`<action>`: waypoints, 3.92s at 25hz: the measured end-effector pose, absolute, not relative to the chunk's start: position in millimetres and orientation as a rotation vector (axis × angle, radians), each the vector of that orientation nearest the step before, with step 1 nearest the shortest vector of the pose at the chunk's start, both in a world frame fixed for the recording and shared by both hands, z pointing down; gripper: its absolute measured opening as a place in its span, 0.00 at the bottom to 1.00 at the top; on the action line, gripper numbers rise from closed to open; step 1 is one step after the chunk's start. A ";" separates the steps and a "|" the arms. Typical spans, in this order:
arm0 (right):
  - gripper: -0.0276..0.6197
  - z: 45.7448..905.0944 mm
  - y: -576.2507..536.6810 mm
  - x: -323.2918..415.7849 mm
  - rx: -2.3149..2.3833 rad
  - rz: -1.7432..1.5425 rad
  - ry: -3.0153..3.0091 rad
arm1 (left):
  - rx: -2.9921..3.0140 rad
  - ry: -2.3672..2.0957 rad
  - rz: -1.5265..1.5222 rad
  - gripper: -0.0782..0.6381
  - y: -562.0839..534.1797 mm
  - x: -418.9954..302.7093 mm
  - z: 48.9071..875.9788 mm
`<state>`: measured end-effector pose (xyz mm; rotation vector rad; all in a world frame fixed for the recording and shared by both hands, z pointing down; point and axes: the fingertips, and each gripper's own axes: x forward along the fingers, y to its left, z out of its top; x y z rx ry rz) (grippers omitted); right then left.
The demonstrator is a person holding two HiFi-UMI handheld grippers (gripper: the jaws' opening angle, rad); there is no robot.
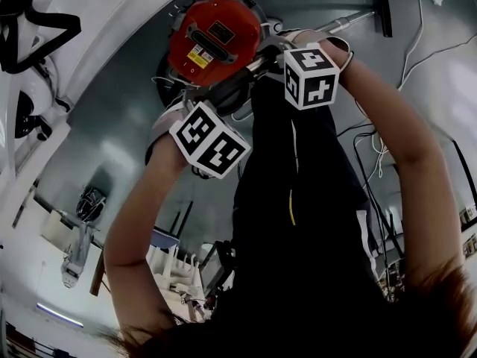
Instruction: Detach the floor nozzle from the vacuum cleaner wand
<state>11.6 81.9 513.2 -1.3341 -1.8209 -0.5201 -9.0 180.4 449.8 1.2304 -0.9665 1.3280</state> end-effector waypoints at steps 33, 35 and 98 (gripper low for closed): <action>0.27 545.3 94.0 9.2 -1.241 -0.497 -1.765 | 1.177 -0.800 1.023 0.14 197.4 -8.2 465.2; 0.27 545.3 91.0 12.7 -1.245 -0.487 -1.766 | 1.172 -0.819 1.131 0.14 195.5 -12.1 463.4; 0.26 540.8 75.1 13.8 -1.384 -0.459 -1.796 | 1.342 -1.173 1.446 0.16 187.2 -45.6 466.2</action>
